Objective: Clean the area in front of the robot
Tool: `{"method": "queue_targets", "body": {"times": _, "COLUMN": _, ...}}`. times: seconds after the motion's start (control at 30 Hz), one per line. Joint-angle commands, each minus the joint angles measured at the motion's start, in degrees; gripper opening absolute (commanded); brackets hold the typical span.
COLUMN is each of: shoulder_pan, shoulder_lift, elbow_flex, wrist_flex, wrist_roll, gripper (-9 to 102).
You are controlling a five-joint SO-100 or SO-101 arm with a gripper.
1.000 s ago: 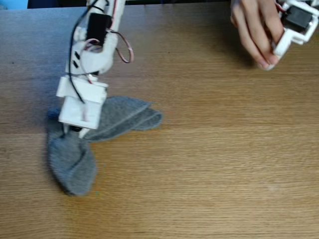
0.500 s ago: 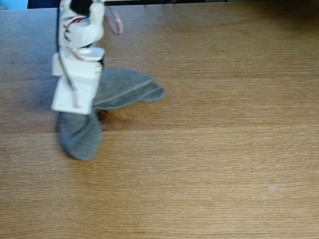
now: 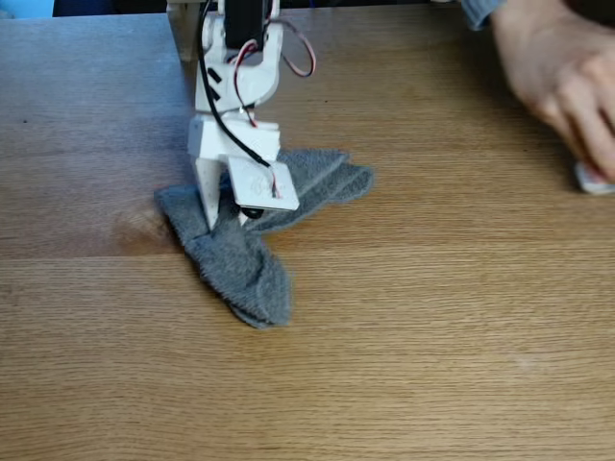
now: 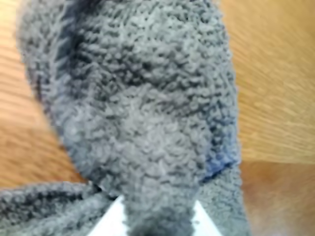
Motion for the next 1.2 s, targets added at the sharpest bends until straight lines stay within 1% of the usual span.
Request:
{"method": "queue_targets", "body": {"times": 0.0, "shoulder_pan": 7.3, "shoulder_lift": -5.0, "elbow_flex": -0.9, "wrist_flex": -9.8, "wrist_roll": -4.0, "gripper": 0}}
{"method": "queue_targets", "body": {"times": 0.07, "shoulder_pan": 10.5, "shoulder_lift": -6.5, "elbow_flex": -2.9, "wrist_flex": -9.7, "wrist_roll": -3.2, "gripper": 0}}
{"method": "queue_targets", "body": {"times": 0.13, "shoulder_pan": 13.5, "shoulder_lift": -7.1, "elbow_flex": -6.3, "wrist_flex": -6.0, "wrist_roll": -1.1, "gripper": 0}}
{"method": "queue_targets", "body": {"times": 0.27, "shoulder_pan": 17.8, "shoulder_lift": -7.5, "elbow_flex": -15.6, "wrist_flex": 6.4, "wrist_roll": 2.9, "gripper": 0}}
{"method": "queue_targets", "body": {"times": 0.37, "shoulder_pan": 20.1, "shoulder_lift": -5.7, "elbow_flex": -21.4, "wrist_flex": 18.0, "wrist_roll": 6.7, "gripper": 0}}
{"method": "queue_targets", "body": {"times": 0.47, "shoulder_pan": 20.5, "shoulder_lift": -1.3, "elbow_flex": -24.4, "wrist_flex": 29.4, "wrist_roll": 10.6, "gripper": 0}}
{"method": "queue_targets", "body": {"times": 0.57, "shoulder_pan": 18.1, "shoulder_lift": 5.4, "elbow_flex": -24.0, "wrist_flex": 33.8, "wrist_roll": 11.8, "gripper": 0}}
{"method": "queue_targets", "body": {"times": 0.73, "shoulder_pan": 12.2, "shoulder_lift": 18.1, "elbow_flex": -23.6, "wrist_flex": 38.0, "wrist_roll": 8.5, "gripper": 0}}
{"method": "queue_targets", "body": {"times": 0.83, "shoulder_pan": 11.2, "shoulder_lift": 25.3, "elbow_flex": -23.6, "wrist_flex": 41.5, "wrist_roll": 8.5, "gripper": 0}}
{"method": "queue_targets", "body": {"times": 0.93, "shoulder_pan": 14.5, "shoulder_lift": 31.3, "elbow_flex": -23.5, "wrist_flex": 47.6, "wrist_roll": 10.6, "gripper": 0}}
{"method": "queue_targets", "body": {"times": 1.03, "shoulder_pan": 19.9, "shoulder_lift": 36.5, "elbow_flex": -23.5, "wrist_flex": 57.6, "wrist_roll": 11.8, "gripper": 0}}
{"method": "queue_targets", "body": {"times": 1.17, "shoulder_pan": 27.7, "shoulder_lift": 41.6, "elbow_flex": -23.5, "wrist_flex": 72.1, "wrist_roll": 10.4, "gripper": 0}}
